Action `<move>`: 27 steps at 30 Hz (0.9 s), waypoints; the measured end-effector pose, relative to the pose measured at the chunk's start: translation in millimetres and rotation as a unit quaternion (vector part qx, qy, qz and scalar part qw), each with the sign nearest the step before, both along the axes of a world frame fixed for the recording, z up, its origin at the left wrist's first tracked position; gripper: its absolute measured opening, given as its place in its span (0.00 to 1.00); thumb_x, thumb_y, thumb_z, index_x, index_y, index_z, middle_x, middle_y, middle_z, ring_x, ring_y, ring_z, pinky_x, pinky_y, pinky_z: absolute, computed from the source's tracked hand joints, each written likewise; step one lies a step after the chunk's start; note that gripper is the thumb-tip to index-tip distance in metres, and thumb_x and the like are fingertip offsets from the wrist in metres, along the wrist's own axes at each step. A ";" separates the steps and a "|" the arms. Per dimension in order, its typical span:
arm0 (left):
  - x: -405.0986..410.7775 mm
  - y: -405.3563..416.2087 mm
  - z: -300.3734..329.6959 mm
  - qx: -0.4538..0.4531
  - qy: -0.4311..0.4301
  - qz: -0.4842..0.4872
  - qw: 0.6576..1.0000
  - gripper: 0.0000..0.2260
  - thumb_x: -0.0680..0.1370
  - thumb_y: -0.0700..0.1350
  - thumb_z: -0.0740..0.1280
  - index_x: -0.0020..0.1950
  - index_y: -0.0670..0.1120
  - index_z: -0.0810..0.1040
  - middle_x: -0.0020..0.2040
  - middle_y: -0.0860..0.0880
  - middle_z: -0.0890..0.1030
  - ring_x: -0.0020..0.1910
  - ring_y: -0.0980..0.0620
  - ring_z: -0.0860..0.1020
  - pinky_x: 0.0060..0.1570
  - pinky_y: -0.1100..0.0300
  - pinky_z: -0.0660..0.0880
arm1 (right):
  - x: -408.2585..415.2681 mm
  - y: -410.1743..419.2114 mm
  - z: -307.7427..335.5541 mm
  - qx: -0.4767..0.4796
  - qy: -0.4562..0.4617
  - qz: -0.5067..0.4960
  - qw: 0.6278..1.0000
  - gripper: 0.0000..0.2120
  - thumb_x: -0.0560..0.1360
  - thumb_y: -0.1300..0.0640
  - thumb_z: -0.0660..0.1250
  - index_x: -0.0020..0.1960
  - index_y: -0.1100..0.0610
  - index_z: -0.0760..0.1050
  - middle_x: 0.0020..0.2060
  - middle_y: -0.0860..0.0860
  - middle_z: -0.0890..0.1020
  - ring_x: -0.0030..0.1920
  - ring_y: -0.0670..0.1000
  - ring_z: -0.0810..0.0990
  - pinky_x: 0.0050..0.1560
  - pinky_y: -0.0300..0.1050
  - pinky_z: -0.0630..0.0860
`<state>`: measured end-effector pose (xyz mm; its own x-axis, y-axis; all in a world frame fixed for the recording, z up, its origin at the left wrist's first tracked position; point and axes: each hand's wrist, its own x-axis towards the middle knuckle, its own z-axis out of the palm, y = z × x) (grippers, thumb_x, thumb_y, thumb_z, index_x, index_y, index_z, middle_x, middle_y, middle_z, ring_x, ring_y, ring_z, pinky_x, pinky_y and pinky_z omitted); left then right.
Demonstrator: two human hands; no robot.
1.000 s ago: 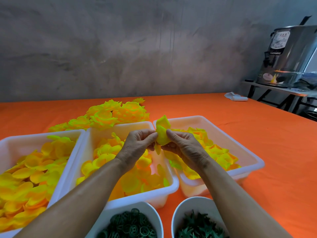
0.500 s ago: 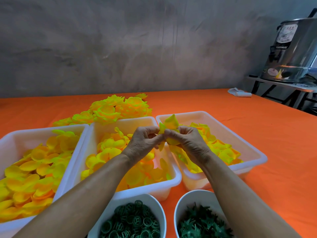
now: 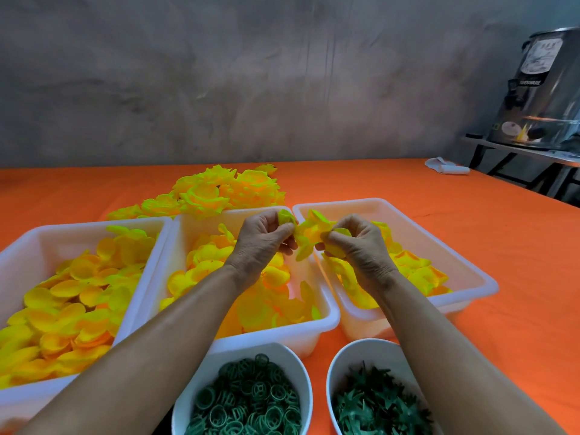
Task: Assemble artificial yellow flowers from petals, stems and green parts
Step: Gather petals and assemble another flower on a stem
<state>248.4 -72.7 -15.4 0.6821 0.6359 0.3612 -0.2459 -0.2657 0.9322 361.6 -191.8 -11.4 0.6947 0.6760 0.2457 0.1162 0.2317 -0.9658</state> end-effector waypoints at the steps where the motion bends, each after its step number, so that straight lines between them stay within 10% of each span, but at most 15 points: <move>1: -0.4 -0.3 0.6 -0.006 -0.002 0.003 1.000 0.05 0.77 0.32 0.63 0.44 0.39 0.76 0.30 0.48 0.78 0.27 0.55 0.77 0.29 0.62 0.75 | 0.5 0.6 -0.5 0.005 -0.004 0.000 1.000 0.09 0.70 0.72 0.68 0.42 0.60 0.73 0.34 0.56 0.80 0.29 0.50 0.82 0.28 0.37 0.74; 9: 0.6 -1.1 2.4 -0.042 -0.026 0.009 0.999 0.02 0.78 0.32 0.63 0.46 0.36 0.74 0.34 0.42 0.76 0.27 0.56 0.78 0.28 0.64 0.77 | 5.9 1.9 -4.7 0.004 -0.033 -0.082 0.996 0.06 0.72 0.72 0.64 0.45 0.67 0.79 0.29 0.53 0.79 0.26 0.42 0.77 0.27 0.33 0.72; 15: -1.9 -8.5 7.5 -0.051 -0.024 0.021 0.998 0.08 0.73 0.26 0.65 0.40 0.37 0.73 0.34 0.42 0.76 0.27 0.55 0.78 0.31 0.63 0.79 | 8.7 4.4 -6.6 -0.003 -0.067 -0.128 0.990 0.12 0.72 0.71 0.65 0.38 0.55 0.78 0.25 0.46 0.79 0.25 0.41 0.76 0.27 0.35 0.73; 27: 0.2 -36.8 37.7 -0.099 -0.023 0.052 0.993 0.07 0.75 0.28 0.65 0.40 0.38 0.75 0.31 0.43 0.76 0.25 0.55 0.77 0.28 0.62 0.79 | 19.6 -20.8 26.2 -0.059 -0.123 -0.181 0.974 0.04 0.69 0.67 0.71 0.41 0.60 0.82 0.32 0.56 0.80 0.31 0.49 0.76 0.35 0.45 0.76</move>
